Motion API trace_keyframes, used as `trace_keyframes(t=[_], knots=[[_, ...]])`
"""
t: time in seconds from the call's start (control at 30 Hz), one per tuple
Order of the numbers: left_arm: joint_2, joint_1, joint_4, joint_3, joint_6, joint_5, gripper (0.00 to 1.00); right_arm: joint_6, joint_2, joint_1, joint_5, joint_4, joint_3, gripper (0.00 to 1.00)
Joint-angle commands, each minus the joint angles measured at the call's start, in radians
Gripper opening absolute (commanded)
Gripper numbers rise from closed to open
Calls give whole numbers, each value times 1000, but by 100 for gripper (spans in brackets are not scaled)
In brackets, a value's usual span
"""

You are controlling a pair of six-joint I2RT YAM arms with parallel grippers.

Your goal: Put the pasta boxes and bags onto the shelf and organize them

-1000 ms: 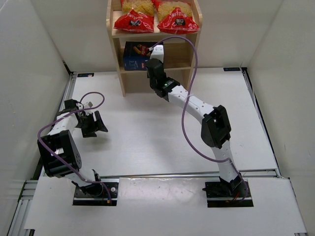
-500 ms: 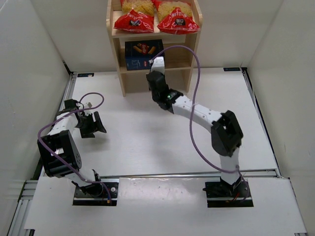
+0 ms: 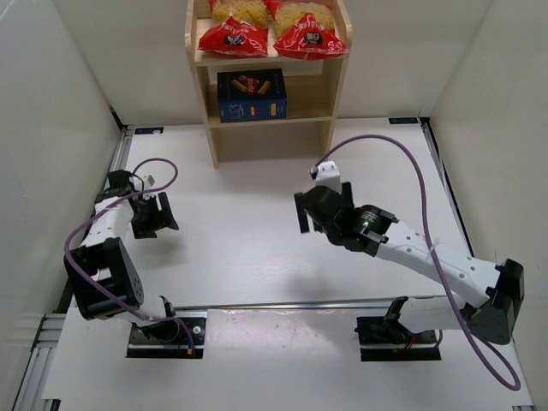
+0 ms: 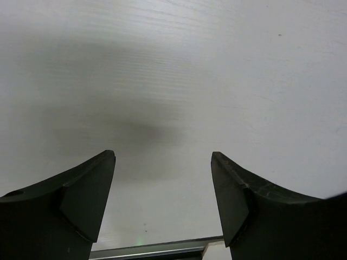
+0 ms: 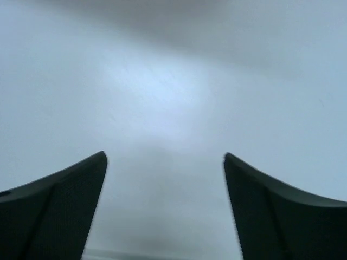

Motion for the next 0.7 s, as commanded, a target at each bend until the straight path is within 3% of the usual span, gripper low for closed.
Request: trace_keyframes(t=[0.0,0.13,0.17,0.33,0.53,0.67], knots=[[-81,3,-12,3,7,-78,82,207,-110,-34,84,-503,-20,100],[-128,3,-21,-7,7,-142,82,289,-243,-280,-59,-626,-42,100],[-137,3,-21,-7,7,-153,82,289,-299,-384,-98,-626,-57,100],[-228,3,-30,-28,7,-236,82,245,-458,-613,-318,-562,-95,100],[-372,3,-30,-76,7,-409,83,229,-490,-773,-301,-620,-68,100],[-479,3,-30,-94,7,-455,85,218,-521,-784,-252,-593,-91,100]])
